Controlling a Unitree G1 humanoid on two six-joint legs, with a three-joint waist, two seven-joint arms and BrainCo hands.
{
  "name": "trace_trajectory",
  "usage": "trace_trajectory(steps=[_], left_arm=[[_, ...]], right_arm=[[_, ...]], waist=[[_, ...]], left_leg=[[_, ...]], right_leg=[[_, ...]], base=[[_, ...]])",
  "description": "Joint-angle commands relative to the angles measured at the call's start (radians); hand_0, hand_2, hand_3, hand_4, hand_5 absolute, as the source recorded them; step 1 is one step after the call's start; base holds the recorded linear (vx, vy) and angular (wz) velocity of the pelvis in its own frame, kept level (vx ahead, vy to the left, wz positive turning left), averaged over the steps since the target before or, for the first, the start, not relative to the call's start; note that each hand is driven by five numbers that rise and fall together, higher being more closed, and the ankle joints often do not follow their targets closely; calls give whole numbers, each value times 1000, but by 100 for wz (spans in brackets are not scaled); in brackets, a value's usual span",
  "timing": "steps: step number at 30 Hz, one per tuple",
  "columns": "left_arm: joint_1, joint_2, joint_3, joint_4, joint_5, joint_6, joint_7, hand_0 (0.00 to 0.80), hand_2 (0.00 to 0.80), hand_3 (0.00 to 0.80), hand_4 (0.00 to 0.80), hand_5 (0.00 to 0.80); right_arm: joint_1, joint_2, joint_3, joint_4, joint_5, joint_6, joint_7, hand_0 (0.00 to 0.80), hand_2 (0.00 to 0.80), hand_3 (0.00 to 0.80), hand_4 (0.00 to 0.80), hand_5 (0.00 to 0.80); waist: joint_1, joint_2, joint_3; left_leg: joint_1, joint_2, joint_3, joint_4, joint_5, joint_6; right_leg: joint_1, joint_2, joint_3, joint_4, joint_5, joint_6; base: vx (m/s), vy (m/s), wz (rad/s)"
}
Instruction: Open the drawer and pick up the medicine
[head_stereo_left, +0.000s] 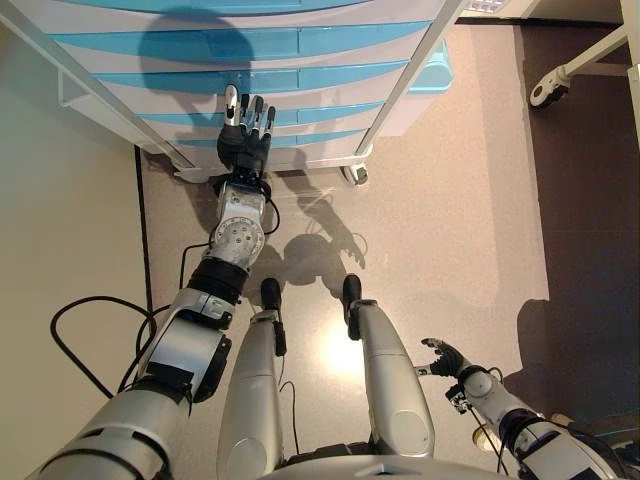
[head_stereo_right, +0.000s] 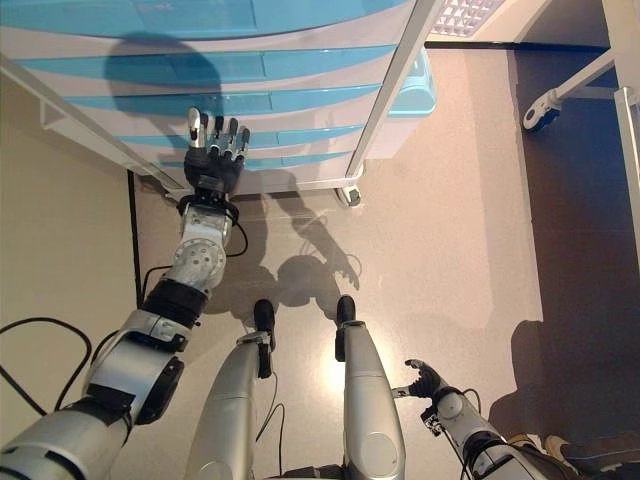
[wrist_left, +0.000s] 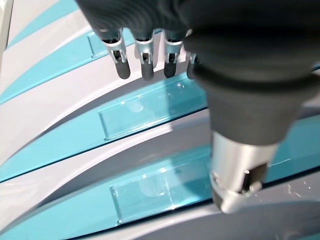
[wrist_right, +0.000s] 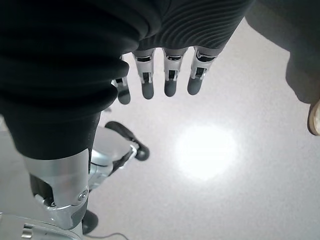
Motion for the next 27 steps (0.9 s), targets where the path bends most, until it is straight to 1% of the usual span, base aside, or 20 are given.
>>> trace_trajectory(steps=[1, 6, 12, 21, 27], left_arm=[[-171, -42, 17, -150, 165, -31, -82, 0, 0, 0, 0, 0], [-79, -58, 57, -50, 238, -1, -47, 0, 0, 0, 0, 0], [-47, -68, 77, 23, 270, 23, -38, 0, 0, 0, 0, 0], [-7, -78, 83, 71, 311, 48, -36, 0, 0, 0, 0, 0], [13, -87, 95, 85, 298, 56, -49, 0, 0, 0, 0, 0]], right_arm=[[36, -35, 4, -7, -15, 11, -24, 0, 0, 0, 0, 0], [30, -24, -12, -7, -11, 17, -42, 0, 0, 0, 0, 0], [34, -24, -24, -11, -16, 20, -51, 0, 0, 0, 0, 0], [39, -24, -29, -19, -18, 21, -60, 0, 0, 0, 0, 0], [45, -22, -35, -22, -17, 23, -55, 0, 0, 0, 0, 0]], waist=[[-8, 37, -74], [-1, 26, -59], [0, 20, -58], [1, 23, -55], [-1, 26, -65]], left_leg=[[-14, -8, -25, 59, -79, 12], [-17, -7, -24, 62, -75, 11], [-22, -3, -23, 71, -77, 10], [-22, -2, -18, 66, -73, 10], [-18, -2, -13, 56, -72, 10]], right_leg=[[-7, 16, -17, -105, 127, 17], [-9, 17, -20, -99, 127, 14], [-12, 20, -17, -95, 124, 13], [-11, 20, -16, -101, 129, 12], [-11, 23, -10, -110, 135, 13]], base=[[0, 0, 0], [3, -2, -1], [10, -4, -3], [2, 1, -1], [0, 0, 0]])
